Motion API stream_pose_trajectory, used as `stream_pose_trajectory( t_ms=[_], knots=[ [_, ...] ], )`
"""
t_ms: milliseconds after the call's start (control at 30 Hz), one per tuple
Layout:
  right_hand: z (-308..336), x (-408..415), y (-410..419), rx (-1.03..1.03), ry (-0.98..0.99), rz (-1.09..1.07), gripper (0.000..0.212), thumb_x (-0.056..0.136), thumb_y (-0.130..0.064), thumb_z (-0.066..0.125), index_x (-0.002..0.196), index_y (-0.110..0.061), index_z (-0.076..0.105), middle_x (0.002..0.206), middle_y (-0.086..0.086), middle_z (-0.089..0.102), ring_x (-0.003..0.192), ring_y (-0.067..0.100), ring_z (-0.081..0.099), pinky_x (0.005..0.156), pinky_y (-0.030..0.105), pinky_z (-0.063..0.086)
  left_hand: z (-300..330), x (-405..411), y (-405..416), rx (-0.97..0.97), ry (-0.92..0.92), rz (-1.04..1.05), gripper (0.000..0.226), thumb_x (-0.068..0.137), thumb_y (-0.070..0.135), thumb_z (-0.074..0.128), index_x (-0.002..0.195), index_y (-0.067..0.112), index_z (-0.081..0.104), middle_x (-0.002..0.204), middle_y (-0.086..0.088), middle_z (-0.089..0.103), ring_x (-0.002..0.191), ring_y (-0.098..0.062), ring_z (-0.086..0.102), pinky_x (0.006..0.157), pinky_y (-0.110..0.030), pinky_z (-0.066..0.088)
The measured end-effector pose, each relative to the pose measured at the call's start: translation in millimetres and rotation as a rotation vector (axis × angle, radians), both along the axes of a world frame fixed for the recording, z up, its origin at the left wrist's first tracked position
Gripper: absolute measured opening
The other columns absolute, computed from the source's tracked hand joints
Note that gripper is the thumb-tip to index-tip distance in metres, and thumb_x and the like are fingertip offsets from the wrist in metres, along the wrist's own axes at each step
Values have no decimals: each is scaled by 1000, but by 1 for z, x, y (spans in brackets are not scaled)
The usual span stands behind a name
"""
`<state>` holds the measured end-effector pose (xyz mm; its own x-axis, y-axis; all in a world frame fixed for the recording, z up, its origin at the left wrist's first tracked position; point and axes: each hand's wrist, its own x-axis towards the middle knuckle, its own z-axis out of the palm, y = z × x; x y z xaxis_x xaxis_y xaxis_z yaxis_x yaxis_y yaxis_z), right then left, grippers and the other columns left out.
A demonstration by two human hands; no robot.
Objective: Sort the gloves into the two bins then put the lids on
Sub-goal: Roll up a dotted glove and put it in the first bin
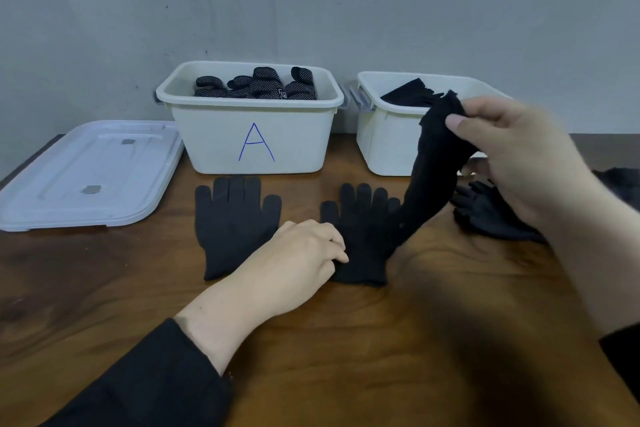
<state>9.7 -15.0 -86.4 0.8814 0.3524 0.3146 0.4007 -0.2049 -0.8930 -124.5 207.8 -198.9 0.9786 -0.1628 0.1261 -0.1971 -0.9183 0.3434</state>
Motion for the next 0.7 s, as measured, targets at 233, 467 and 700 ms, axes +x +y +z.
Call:
stream_pose_trajectory(
  t_ms=[233,467,700],
  knots=[
    [45,11,9,-359,-40,131,11,96,-16,66,103,-19,74,91,2,78,86,19,73,83,36,56,0,-3,-1,-86,-62,7,39,102,9,41,123,28,68,127,16,56,114,-4,42,106,-26,29],
    [53,22,43,-469,-218,0,4,95,-22,68,96,-24,72,96,5,75,85,19,69,79,30,54,6,-5,6,-295,-335,290,31,96,3,46,105,19,72,109,11,64,100,-8,56,92,-24,46],
    [5,-15,41,-462,-547,56,12,95,-17,65,99,-26,72,88,-10,69,78,3,58,72,9,41,6,-5,9,-316,-404,345,30,96,5,47,104,21,71,105,13,63,99,-3,54,89,-18,44]
  ],
)
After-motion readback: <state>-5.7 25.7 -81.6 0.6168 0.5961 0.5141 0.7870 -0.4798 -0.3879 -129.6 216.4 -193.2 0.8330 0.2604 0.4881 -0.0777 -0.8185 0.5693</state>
